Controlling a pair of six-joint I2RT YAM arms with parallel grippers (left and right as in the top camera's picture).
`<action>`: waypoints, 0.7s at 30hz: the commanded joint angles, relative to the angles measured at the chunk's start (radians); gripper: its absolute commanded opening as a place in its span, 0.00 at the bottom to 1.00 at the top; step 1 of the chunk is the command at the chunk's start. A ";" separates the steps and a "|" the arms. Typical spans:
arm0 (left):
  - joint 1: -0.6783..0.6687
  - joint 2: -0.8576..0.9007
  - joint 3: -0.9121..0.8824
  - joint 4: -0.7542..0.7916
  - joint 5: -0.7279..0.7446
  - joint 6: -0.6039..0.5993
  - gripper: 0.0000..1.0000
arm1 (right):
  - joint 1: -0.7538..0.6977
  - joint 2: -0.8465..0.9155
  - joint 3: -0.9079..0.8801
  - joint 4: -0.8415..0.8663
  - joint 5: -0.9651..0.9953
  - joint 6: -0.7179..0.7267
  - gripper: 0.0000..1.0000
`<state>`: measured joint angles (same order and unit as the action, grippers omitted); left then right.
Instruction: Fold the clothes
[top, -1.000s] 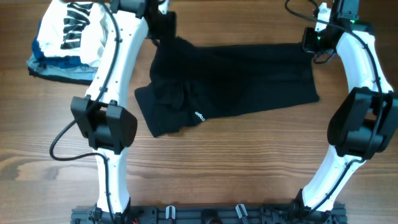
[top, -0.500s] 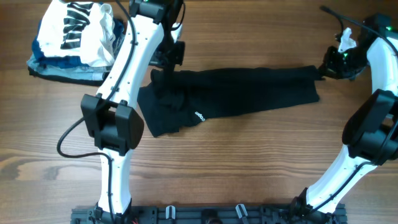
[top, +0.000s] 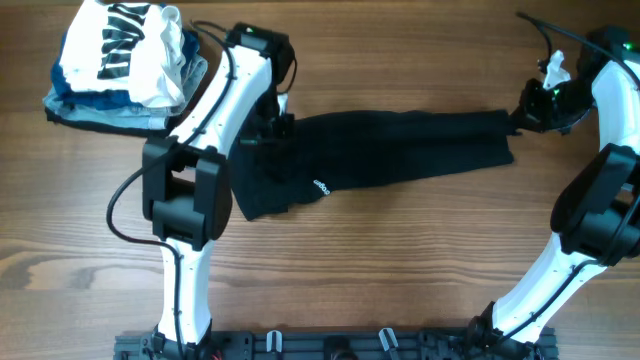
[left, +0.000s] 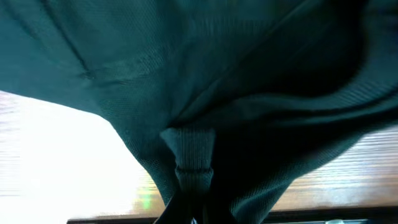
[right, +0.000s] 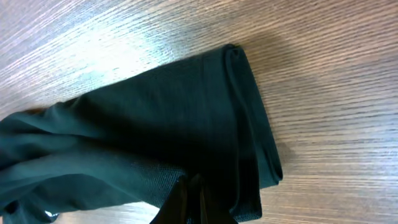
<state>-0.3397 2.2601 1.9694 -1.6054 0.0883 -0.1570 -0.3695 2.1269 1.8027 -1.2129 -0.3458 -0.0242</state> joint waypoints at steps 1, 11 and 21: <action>-0.005 0.007 -0.077 0.001 0.027 -0.016 0.04 | -0.001 -0.025 0.002 -0.011 0.066 -0.003 0.05; 0.019 0.006 -0.132 0.056 -0.081 -0.008 1.00 | -0.001 -0.018 -0.048 0.172 0.112 -0.170 0.78; 0.167 -0.157 -0.129 0.148 -0.082 -0.012 1.00 | 0.010 0.106 -0.126 0.203 0.047 -0.261 0.67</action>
<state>-0.2131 2.2387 1.8427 -1.4719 0.0231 -0.1665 -0.3683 2.1735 1.7000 -1.0054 -0.2543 -0.2604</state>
